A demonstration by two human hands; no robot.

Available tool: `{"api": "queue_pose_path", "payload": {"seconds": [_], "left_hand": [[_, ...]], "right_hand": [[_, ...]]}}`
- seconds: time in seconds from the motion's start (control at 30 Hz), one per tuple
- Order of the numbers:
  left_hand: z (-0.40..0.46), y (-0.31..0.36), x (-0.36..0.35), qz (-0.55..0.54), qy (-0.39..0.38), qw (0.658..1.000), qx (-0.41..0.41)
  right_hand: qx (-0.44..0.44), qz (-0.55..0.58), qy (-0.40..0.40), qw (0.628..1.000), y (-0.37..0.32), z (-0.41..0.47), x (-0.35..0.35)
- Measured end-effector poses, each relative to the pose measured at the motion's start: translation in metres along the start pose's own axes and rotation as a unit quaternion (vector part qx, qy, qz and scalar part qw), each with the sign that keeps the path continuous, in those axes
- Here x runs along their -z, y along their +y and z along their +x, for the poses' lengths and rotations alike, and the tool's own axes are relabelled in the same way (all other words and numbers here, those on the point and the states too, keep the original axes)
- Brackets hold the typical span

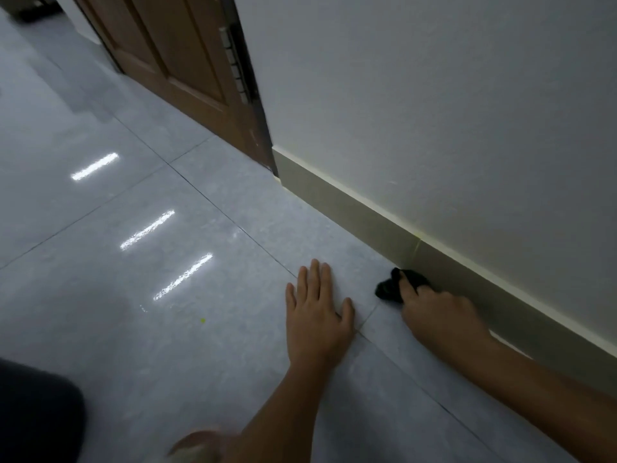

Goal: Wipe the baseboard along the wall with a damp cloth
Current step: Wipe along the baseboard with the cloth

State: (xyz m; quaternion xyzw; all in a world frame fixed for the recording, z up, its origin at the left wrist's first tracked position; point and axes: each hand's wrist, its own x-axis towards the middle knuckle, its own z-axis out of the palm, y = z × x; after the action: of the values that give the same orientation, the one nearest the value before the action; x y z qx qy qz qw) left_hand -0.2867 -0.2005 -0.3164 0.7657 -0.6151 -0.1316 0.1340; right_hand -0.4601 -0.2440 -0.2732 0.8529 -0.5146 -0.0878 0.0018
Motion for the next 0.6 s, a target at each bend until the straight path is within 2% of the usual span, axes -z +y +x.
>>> {"api": "queue_pose_path", "payload": {"seconds": [0.13,0.27,0.33,0.4,0.5,0.6], "left_hand": [[0.001,-0.001,-0.002,-0.01,0.012,1.0,0.002],[0.0,-0.006,-0.001,0.006,0.014,1.0,0.001],[0.003,-0.004,-0.004,0.008,0.007,1.0,0.0],[0.002,-0.007,-0.003,0.013,0.008,1.0,-0.002],[0.004,-0.007,-0.006,0.009,0.015,1.0,-0.007],[0.004,-0.007,-0.007,0.01,0.011,1.0,-0.006]], "right_hand": [[-0.003,0.007,0.001,1.0,-0.003,0.007,0.006],[0.04,-0.046,0.085,0.994,-0.026,0.056,0.007],[0.052,-0.076,0.081,0.992,-0.023,0.066,0.014],[0.002,-0.075,0.096,0.993,-0.016,0.057,0.03],[-0.029,-0.031,0.212,0.976,0.006,0.027,0.028],[-0.035,-0.027,0.225,0.973,0.018,0.008,0.029]]}}
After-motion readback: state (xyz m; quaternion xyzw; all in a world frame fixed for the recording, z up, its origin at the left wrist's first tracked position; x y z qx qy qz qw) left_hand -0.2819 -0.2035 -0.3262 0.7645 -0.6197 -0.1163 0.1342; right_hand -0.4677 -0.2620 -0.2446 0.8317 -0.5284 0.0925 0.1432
